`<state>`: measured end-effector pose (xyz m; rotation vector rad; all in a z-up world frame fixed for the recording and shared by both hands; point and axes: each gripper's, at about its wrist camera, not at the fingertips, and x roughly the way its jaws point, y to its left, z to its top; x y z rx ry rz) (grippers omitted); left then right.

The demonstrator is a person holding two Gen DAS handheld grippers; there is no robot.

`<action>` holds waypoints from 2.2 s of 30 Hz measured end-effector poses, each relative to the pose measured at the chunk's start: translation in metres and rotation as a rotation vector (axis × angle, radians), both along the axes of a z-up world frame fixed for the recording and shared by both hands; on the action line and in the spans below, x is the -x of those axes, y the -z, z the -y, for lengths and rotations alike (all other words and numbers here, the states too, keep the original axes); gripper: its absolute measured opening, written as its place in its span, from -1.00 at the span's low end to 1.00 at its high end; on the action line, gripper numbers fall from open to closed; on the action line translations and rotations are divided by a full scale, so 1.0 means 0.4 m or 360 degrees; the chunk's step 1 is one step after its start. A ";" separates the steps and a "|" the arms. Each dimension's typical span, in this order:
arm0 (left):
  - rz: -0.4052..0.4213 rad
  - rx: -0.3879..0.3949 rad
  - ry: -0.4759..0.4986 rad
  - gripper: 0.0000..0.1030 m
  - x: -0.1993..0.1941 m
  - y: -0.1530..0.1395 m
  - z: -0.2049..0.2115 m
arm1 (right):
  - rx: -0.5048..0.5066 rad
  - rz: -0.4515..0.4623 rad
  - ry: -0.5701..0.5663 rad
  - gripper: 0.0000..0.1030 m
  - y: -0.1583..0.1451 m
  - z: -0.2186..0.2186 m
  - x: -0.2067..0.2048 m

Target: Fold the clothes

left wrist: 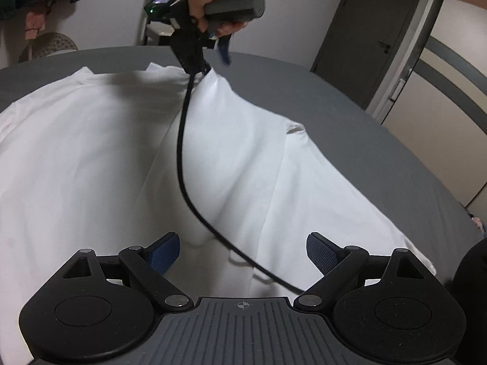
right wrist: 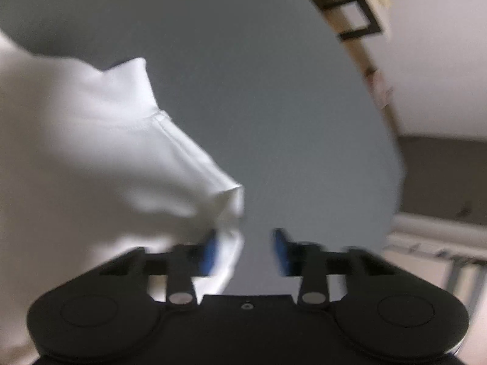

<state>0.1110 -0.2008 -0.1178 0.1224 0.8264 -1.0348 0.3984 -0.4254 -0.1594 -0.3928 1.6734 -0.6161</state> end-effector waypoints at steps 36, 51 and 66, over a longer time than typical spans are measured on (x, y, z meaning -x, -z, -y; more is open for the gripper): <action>-0.0073 -0.0518 -0.0057 0.77 -0.044 -0.035 -0.194 | -0.0458 0.1452 0.0365 0.08 -0.075 0.180 0.490; -0.0255 -0.0291 -0.0317 0.71 -0.102 -0.098 -0.336 | -0.1268 0.1133 -0.0925 -0.02 -0.185 -0.576 0.985; -0.0233 -0.0651 -0.0213 -0.24 -0.045 -0.023 -0.273 | -0.0500 0.1263 -0.1471 -0.29 -0.060 -0.898 1.083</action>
